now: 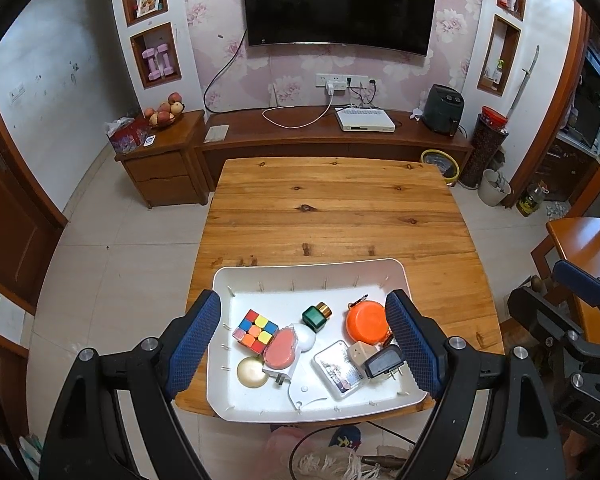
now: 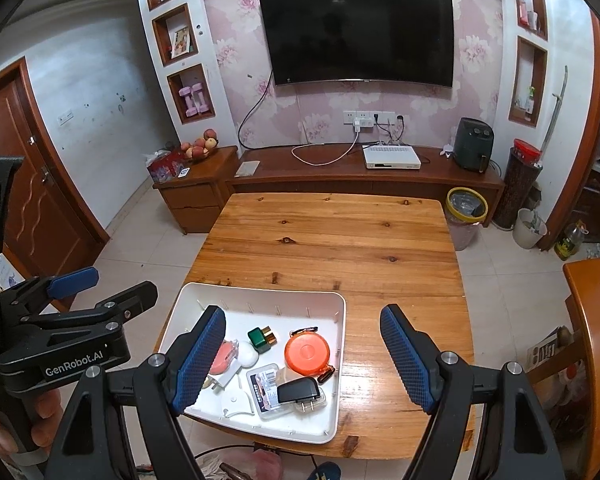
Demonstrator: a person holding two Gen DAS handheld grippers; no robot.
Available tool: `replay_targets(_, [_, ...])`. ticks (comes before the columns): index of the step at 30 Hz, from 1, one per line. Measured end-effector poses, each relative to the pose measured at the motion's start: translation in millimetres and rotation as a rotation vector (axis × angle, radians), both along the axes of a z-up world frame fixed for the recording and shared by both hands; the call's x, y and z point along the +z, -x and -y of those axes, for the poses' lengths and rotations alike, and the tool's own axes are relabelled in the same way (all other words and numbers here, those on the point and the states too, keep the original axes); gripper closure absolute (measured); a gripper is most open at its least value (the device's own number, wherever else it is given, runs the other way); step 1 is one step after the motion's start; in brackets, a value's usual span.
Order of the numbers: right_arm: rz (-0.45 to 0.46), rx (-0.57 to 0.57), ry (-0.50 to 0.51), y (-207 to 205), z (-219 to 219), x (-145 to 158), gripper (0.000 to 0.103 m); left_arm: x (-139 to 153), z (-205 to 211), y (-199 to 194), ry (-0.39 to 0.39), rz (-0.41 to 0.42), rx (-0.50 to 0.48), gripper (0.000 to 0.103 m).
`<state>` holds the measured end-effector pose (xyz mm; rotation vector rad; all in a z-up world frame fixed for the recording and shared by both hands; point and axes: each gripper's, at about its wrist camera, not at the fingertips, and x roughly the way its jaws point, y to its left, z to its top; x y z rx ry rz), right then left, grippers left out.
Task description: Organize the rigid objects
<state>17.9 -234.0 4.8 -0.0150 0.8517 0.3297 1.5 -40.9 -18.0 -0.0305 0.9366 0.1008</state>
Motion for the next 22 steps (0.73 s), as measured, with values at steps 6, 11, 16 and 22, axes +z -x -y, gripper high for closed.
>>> replay_targets(6, [-0.010, -0.003, -0.003, -3.7, -0.2, -3.0, 0.023, 0.5, 0.2, -1.1, 0.001, 0.002, 0.000, 0.016])
replay_targets(11, [-0.015, -0.005, -0.003, -5.6, -0.7, -3.6, 0.023, 0.3, -0.1, -0.9, 0.001, 0.001, -0.001, 0.016])
replay_targets(16, [-0.017, -0.005, -0.004, -6.4, -0.5, -3.3, 0.023, 1.0, 1.0, -3.1, 0.001, 0.000, 0.004, 0.016])
replay_targets(22, [-0.024, -0.007, -0.006, -6.6, -1.9, -5.6, 0.023, -1.0, 4.2, -9.2, 0.002, -0.011, 0.015, 0.017])
